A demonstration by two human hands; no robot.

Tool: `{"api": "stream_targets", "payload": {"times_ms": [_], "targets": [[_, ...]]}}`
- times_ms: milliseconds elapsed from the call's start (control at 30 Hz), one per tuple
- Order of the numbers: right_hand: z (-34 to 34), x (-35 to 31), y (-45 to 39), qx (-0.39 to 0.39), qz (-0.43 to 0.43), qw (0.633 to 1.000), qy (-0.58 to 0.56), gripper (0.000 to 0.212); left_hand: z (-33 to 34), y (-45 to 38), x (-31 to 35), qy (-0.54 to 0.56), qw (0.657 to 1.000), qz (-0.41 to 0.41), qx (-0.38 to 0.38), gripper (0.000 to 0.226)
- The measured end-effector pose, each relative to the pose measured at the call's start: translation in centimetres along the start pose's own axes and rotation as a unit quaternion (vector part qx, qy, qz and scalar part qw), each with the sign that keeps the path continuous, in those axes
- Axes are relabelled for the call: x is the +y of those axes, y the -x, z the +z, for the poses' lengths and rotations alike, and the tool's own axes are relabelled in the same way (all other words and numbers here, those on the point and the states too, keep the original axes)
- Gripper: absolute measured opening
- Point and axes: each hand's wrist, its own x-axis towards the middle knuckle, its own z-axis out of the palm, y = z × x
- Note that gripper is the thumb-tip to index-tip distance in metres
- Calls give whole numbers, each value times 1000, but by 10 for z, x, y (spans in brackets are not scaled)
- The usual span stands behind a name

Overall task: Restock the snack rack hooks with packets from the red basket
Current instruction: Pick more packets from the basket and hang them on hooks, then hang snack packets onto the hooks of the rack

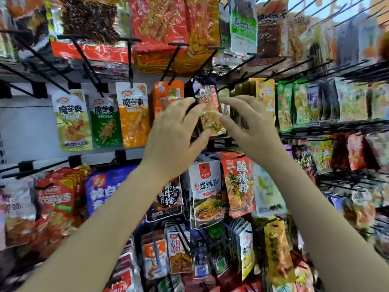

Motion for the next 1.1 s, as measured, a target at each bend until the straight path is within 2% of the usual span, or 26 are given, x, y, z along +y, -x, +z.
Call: {"api": "stream_targets", "payload": {"times_ms": [67,167,233,300,367,467,567,633,767,867,1000,1100], "targets": [[-27,3,39,26,23,999,15,40,20,21,33,74,996,34,24,48],[-63,21,118,40,105,992,56,37,61,65,88,185,982,42,9,42],[-78,38,176,16,165,983,80,37,93,101,124,257,965,33,-40,41],[-87,58,242,-44,230,967,104,39,128,144,159,306,942,21,-133,43],[-93,72,313,-115,321,932,125,46,163,193,190,336,908,4,-249,49],[-103,76,426,-206,462,853,132,54,211,272,229,369,845,-10,-388,57],[-115,65,521,-270,583,758,112,45,238,338,264,392,780,-12,-487,62],[-122,56,571,-279,623,722,119,37,244,371,285,402,750,-19,-525,68],[-120,40,630,-307,708,630,84,35,246,410,311,399,703,-12,-589,79],[-108,35,661,-316,730,601,78,31,251,428,317,391,686,-9,-614,81],[-96,23,686,-359,759,539,65,19,250,429,316,393,679,-10,-620,78],[-91,17,687,-361,771,520,69,28,242,425,312,388,665,-6,-638,83]]}}
